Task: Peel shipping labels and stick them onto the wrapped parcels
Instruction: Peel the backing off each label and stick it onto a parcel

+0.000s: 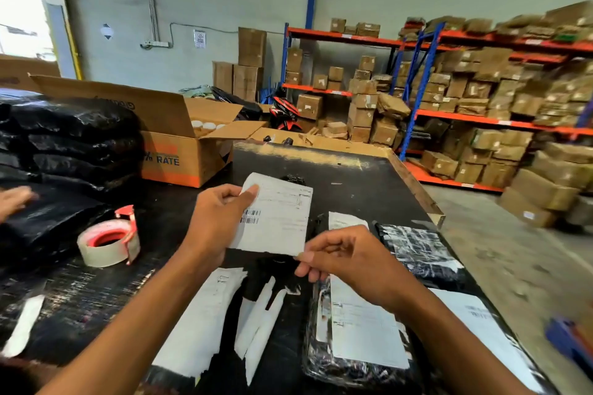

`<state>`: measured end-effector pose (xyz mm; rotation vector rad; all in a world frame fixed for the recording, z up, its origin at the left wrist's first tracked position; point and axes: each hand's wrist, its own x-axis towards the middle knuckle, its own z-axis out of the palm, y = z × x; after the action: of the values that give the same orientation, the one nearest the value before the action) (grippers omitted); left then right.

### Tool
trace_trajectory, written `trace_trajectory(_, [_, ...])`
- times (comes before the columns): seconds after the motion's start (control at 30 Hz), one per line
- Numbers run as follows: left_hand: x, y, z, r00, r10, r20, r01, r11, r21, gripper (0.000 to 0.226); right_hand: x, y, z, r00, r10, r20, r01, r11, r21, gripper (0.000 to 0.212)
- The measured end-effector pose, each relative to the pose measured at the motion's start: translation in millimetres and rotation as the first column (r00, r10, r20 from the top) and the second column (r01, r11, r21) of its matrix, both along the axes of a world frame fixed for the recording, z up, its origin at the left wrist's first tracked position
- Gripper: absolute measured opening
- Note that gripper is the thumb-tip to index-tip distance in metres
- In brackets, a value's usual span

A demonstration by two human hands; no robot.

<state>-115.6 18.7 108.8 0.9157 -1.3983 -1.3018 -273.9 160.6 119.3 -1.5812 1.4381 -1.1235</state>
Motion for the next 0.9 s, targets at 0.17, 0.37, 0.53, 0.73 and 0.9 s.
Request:
trace_trajectory(0.17, [-7,-2,-4,0.999,0.006,0.032,-0.007,0.999,0.044,0.021,-6,4,1,1.0,0.021,0.003,-0.021,1.0,-0.001,0.014])
trace_trajectory(0.37, [-1,-1,-7,0.9,0.236,0.367,-0.151,0.957,-0.246,0.025,-5,-7,2,1.0,0.008,0.025,-0.007,0.999,-0.048,0.014])
trace_trajectory(0.53, [14,50,15,0.942,-0.161,0.295,0.259,0.908,-0.33,0.018,-3,-20,7,0.999,0.003,0.052,0.003,0.993,-0.118,0.014])
trace_trajectory(0.73, [13,46,5,0.952,-0.094,0.291,0.205,0.901,-0.382,0.01,7,-30,6,0.997,0.018,0.076,-0.01,0.995,-0.102,0.014])
trace_trajectory(0.9, [15,20,-8,0.969,-0.082,0.233,0.099,0.993,-0.064,0.023,12,-32,5,0.925,-0.039,0.377,0.053,0.998,-0.027,0.021])
